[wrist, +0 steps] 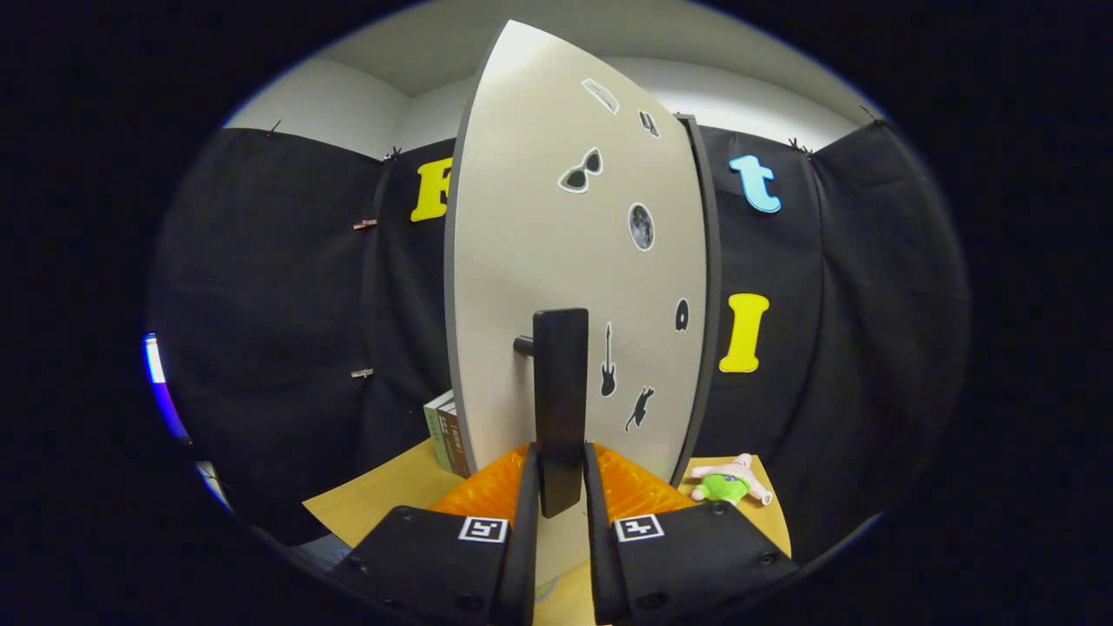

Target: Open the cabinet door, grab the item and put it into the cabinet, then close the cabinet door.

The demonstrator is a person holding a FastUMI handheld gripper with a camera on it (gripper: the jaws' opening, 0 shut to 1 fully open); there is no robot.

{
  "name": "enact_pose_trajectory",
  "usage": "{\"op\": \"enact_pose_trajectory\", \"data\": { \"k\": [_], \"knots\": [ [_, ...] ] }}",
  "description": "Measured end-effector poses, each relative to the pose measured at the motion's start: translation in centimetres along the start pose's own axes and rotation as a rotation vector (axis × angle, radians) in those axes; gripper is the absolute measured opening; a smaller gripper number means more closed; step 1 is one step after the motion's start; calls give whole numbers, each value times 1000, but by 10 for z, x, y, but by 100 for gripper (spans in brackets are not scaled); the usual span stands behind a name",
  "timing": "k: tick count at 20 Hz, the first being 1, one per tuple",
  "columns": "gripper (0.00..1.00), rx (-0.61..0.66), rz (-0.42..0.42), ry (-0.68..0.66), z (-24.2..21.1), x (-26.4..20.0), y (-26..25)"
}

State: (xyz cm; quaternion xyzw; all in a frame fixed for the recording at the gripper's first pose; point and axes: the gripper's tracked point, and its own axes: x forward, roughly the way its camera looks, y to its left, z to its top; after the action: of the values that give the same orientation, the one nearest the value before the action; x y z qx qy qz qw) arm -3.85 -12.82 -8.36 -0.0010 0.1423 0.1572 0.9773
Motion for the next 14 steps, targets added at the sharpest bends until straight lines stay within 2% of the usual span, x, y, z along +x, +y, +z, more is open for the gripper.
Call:
{"op": "enact_pose_trajectory", "data": {
  "k": [7,12,14],
  "knots": [
    [30,13,-39,-20,-2,-18,-37],
    [29,30,-106,-48,3,-24,-56],
    [27,-1,-169,-58,5,-27,-74]
  ]
}}
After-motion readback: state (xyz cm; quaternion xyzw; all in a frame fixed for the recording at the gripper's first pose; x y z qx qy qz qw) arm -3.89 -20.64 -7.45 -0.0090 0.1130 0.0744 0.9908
